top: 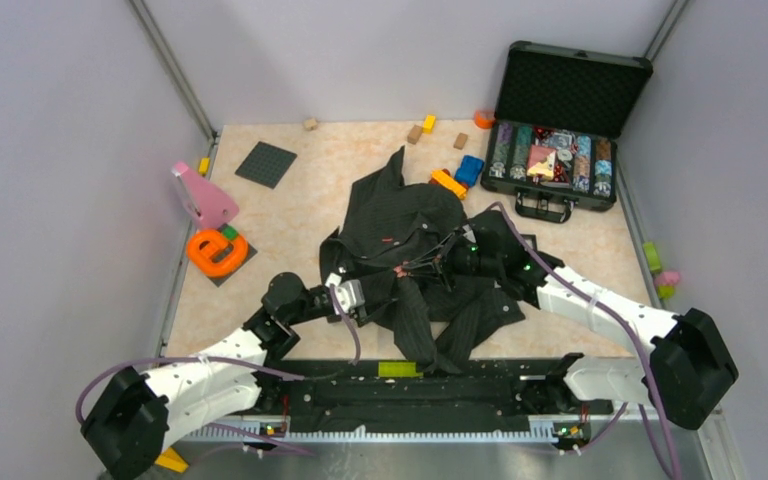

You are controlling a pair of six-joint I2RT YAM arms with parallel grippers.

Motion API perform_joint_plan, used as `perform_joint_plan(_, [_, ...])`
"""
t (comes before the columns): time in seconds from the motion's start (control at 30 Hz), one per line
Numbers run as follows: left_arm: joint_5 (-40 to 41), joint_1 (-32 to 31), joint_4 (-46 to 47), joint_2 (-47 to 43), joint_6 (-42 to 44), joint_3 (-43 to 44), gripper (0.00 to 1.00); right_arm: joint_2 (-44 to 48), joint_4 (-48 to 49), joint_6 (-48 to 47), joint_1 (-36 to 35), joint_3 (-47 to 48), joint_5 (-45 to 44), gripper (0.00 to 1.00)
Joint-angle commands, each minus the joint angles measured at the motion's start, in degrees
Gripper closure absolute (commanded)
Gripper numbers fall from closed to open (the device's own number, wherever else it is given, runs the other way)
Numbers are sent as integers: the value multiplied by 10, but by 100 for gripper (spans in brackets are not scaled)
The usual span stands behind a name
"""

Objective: Remove the brooch from the garment
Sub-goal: Remove the brooch from the clothes.

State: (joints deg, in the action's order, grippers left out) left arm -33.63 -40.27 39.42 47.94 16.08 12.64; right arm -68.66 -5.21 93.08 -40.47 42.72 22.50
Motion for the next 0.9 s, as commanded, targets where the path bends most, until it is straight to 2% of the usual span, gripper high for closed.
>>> perform_joint_plan(0.0, [5,-26,7,36,78,48,39,24,17,51,4,-8,35,100])
perform_joint_plan(0.1, [27,-41,1,50,105,58,40,29,18,53,3,-13,39,100])
perform_joint_plan(0.17, [39,-47,-2,55,120,63,46,31,17,52,3,-15,41,100])
perform_joint_plan(0.27, [49,-54,-13,57,133,71,61,34,17,51,3,-18,41,100])
perform_joint_plan(0.47, [91,-80,-30,68,169,77,69,41,29,59,3,-25,45,98])
perform_joint_plan(0.53, [115,-90,-37,74,185,79,74,46,36,61,2,-28,45,88])
perform_joint_plan(0.6, [146,-100,-38,80,194,81,87,50,34,62,3,-29,42,82])
perform_joint_plan(0.63, [156,-102,-39,83,194,84,97,53,35,62,3,-31,40,78])
perform_joint_plan(0.67, [160,-103,-45,85,195,87,100,56,36,62,3,-33,37,73])
perform_joint_plan(0.8, [170,-104,-46,93,180,91,100,71,44,56,4,-47,20,50])
perform_joint_plan(0.87, [173,-104,-40,93,169,89,100,82,14,25,9,-42,-3,39])
